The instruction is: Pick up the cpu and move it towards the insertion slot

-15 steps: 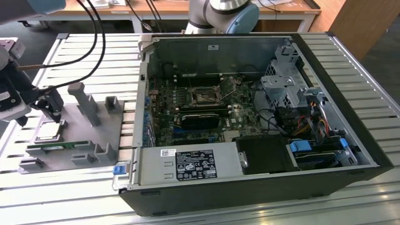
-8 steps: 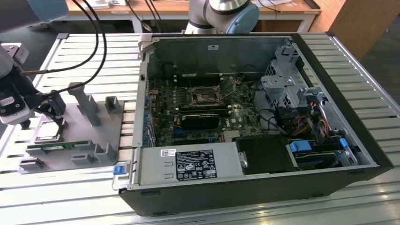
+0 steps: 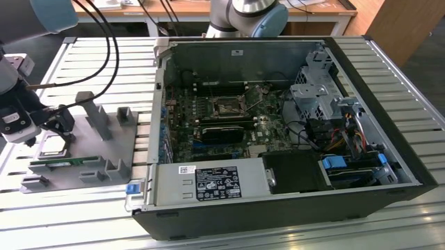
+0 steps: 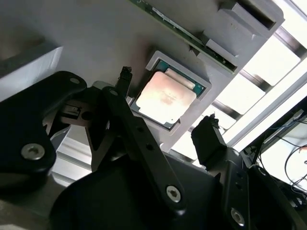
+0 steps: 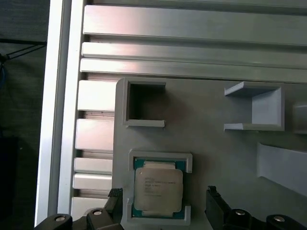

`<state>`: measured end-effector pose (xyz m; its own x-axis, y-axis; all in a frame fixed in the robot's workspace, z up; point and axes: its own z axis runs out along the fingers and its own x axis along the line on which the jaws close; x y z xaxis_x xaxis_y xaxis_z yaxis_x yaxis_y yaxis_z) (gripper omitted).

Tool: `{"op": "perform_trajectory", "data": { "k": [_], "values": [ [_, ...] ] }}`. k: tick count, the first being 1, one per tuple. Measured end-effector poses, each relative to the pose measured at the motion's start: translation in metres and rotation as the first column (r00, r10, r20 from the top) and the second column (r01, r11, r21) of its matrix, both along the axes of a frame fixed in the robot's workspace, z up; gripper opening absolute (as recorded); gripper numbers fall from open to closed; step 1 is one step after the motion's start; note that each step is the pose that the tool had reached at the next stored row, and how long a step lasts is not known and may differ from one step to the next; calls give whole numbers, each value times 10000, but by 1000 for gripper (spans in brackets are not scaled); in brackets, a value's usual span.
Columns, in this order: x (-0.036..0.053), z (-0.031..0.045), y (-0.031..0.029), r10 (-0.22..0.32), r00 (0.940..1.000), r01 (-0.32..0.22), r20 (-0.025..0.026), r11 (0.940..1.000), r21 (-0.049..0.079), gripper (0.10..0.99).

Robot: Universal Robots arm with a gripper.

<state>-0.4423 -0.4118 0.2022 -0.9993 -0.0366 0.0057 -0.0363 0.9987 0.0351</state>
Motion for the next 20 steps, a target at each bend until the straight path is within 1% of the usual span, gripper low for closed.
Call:
{"op": "perform_trajectory", "data": {
  "k": [6,10,12,13,20],
  "values": [
    [-10,-72,0,0,10000,0,-3,10000,0,780],
    [-11,-93,8,-2,10000,2,-3,10000,0,780],
    [-10,-100,15,-1,10000,1,-3,10000,1,765],
    [-10,-105,16,0,10000,0,-1,10000,2,698],
    [-18,-140,20,-1,10000,1,-3,10000,1,698]
  ]
}}
